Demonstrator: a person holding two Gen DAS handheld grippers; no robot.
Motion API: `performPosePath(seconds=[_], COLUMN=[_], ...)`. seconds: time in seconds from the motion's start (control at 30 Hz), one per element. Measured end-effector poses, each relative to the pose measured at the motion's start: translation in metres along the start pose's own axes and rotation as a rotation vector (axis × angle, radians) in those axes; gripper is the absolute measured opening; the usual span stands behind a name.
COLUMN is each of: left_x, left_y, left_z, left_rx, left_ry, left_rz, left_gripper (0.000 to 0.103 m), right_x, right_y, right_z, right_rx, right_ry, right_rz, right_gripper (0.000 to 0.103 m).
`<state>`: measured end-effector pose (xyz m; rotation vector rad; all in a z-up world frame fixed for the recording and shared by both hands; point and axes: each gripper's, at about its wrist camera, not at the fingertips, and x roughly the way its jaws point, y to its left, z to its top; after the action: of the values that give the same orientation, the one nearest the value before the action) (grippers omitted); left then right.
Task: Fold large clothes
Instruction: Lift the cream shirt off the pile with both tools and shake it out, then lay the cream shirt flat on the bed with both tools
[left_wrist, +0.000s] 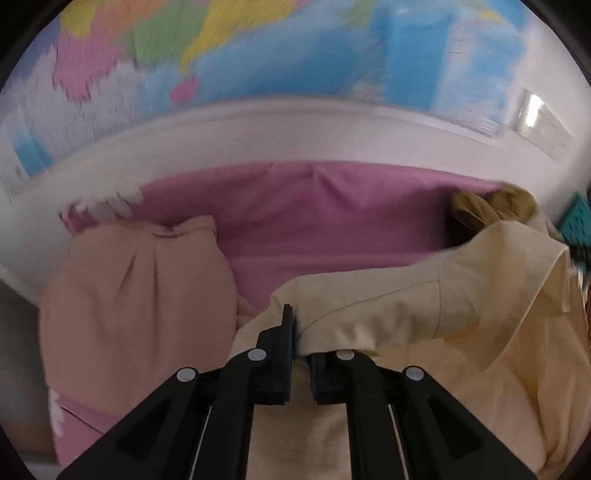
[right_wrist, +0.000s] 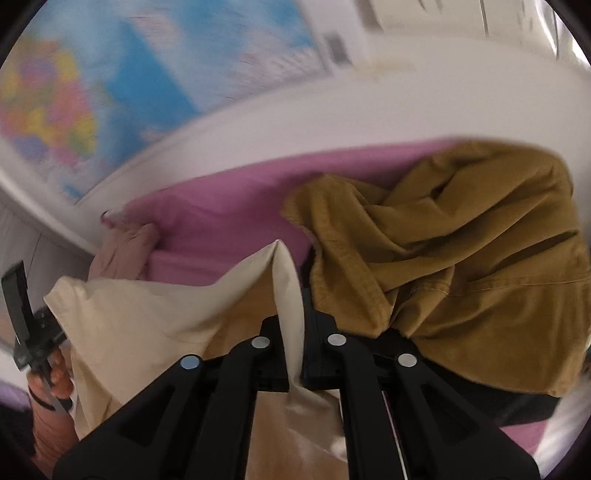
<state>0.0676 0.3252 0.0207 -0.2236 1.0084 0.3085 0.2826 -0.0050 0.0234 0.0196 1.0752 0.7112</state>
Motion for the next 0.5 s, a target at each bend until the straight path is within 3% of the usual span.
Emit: performPosePath(seconds=[0.03, 0.07, 0.13, 0.27, 0.33, 0.4, 0.5], left_x=[0.014, 0.026, 0.045, 0.040, 0.021, -0.004, -0.038], left_y=[0.005, 0.010, 0.020, 0.046, 0.052, 0.055, 0.051], left_z=[0.008, 0.013, 0.019, 0.024, 0.019, 0.006, -0.020], left_rx=[-0.018, -0.033, -0.057, -0.108, -0.071, -0.014, 0.076], left_ry=[0.037, 0.076, 0.127, 0.111, 0.067, 0.009, -0.065], left_rz=[-0.008, -0.012, 0.020, -0.099, -0.139, -0.212, -0.263], left_gripper=[0.013, 0.025, 0.044, 0.056, 0.059, 0.065, 0.076], right_x=[0.010, 0.015, 0.021, -0.012, -0.047, -0.085, -0.123], right_y=[-0.005, -0.009, -0.015, -0.019, -0.019, -0.020, -0.018], right_z=[0.005, 0.007, 0.009, -0.007, -0.024, -0.058, -0.124], right_rx=[0.019, 0.030, 0.034, 0.007, -0.045, -0.071, -0.132], right_ry=[0.008, 0.019, 0.022, -0.024, -0.083, -0.117, -0.121], right_rz=[-0.039, -0.077, -0.138, -0.121, -0.137, -0.067, -0.015], right_gripper=[0.028, 0.048, 0.056, 0.079, 0.086, 0.091, 0.098])
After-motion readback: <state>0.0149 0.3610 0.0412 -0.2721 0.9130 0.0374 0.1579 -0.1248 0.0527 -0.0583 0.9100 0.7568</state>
